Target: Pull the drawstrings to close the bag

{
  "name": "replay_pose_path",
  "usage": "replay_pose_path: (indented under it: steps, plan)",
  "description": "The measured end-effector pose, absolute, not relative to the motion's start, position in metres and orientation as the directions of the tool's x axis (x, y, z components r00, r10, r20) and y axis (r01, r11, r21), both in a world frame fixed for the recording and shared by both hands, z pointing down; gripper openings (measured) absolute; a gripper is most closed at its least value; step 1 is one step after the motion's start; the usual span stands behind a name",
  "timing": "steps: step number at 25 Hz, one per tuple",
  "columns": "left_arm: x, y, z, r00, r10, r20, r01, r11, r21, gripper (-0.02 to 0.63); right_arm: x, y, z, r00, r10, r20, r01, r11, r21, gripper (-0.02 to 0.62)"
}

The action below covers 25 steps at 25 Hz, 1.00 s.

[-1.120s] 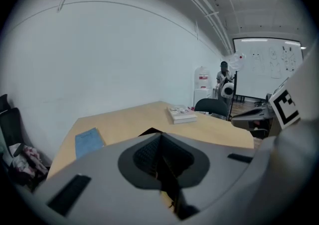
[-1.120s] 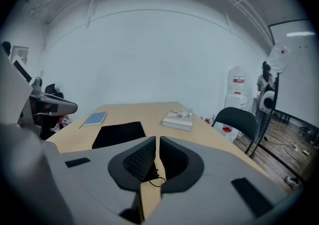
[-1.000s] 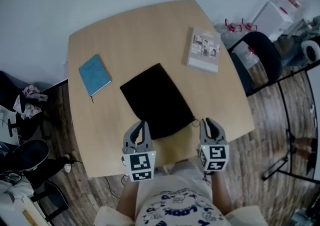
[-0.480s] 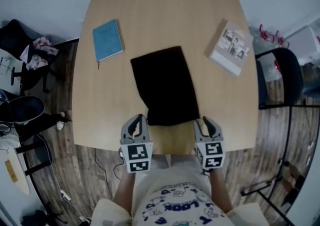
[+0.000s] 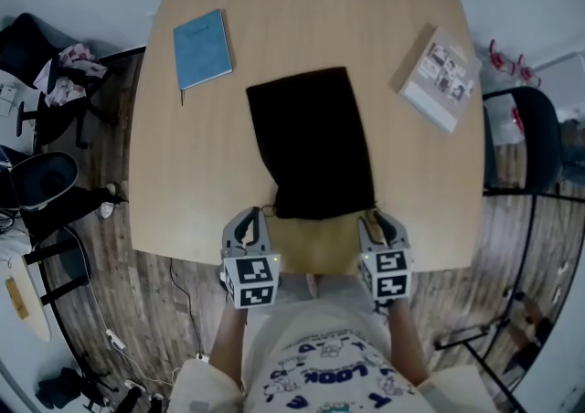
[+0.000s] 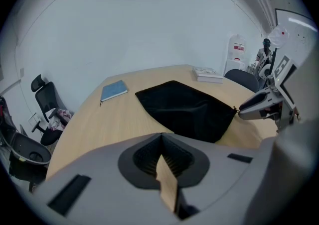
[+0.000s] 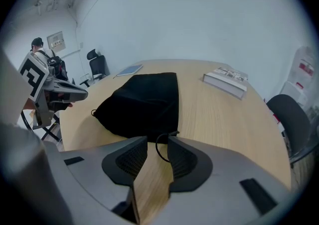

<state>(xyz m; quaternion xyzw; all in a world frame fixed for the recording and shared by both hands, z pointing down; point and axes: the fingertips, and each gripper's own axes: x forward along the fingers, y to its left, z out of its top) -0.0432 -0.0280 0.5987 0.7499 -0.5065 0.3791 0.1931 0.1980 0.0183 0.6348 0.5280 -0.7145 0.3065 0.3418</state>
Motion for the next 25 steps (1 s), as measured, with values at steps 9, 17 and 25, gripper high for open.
replay_pose_path:
  steps: [9, 17, 25]
  plan:
    - [-0.043, -0.019, 0.623, 0.260, -0.534, 0.804, -0.862, -0.504, -0.055, 0.002, 0.212, 0.028, 0.653, -0.158, -0.497, 0.853, -0.976, 0.209, -0.060, 0.076]
    - [-0.038, -0.014, 0.643, 0.314, -0.434, 0.844, -0.823, -0.567, 0.014, 0.088, 0.213, 0.029, 0.651, -0.152, -0.494, 0.856, -0.980, 0.187, -0.066, 0.005]
    - [-0.037, -0.009, 0.666, 0.315, -0.284, 0.906, -0.832, -0.543, 0.120, 0.097, 0.217, 0.029, 0.652, -0.121, -0.504, 0.855, -0.984, 0.174, -0.037, 0.005]
